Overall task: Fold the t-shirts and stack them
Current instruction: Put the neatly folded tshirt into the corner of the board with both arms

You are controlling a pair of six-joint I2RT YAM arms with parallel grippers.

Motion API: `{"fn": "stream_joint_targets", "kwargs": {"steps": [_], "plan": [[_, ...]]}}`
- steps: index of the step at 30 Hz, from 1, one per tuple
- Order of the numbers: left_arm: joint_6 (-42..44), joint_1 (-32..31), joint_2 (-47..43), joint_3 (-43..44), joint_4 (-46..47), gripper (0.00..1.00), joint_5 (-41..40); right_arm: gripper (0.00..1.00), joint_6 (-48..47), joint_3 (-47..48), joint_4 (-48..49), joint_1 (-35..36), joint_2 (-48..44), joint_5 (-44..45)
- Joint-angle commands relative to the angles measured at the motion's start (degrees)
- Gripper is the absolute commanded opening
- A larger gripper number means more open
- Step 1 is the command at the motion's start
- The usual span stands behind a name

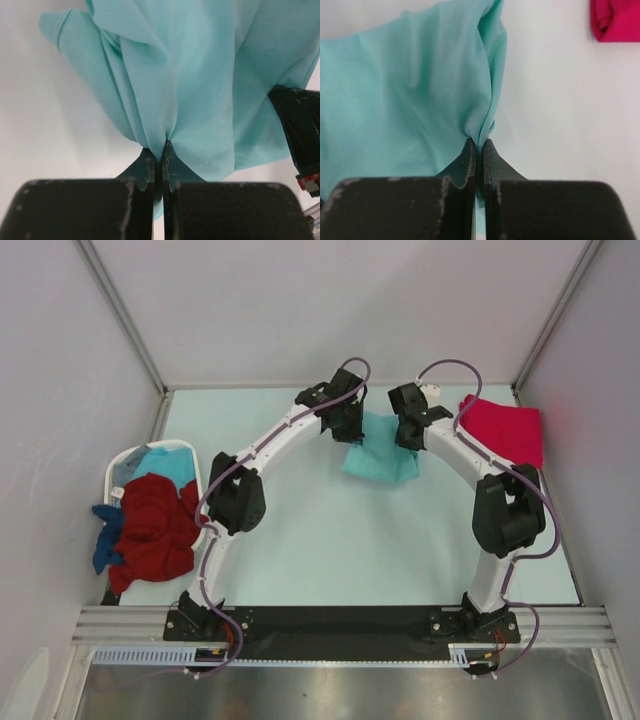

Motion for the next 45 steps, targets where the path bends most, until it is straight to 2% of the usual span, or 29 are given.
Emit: {"fn": "stream_joint_targets", "kwargs": {"steps": [1, 9, 17, 35, 45], "plan": [[-0.5, -1.1, 0.5, 3.5, 0.4, 0.00, 3.2, 0.00, 0.4, 2.5, -0.5, -1.6, -3.1, 4.0], [1.3, -3.4, 3.6, 4.9, 1.6, 0.00, 7.0, 0.00, 2.0, 1.2, -1.2, -3.6, -4.2, 7.4], [2.3, -5.3, 6.0, 5.3, 2.7, 0.00, 11.0, 0.00, 4.5, -4.0, -1.9, -6.2, -7.7, 9.7], [5.7, -14.0, 6.9, 5.2, 3.0, 0.00, 10.2, 0.00, 9.7, -16.4, -6.4, -8.2, -20.5, 14.1], [5.6, -14.9, 5.6, 3.0, 2.6, 0.00, 7.7, 0.00, 11.5, -19.5, -7.6, -8.3, -23.2, 13.6]]}}
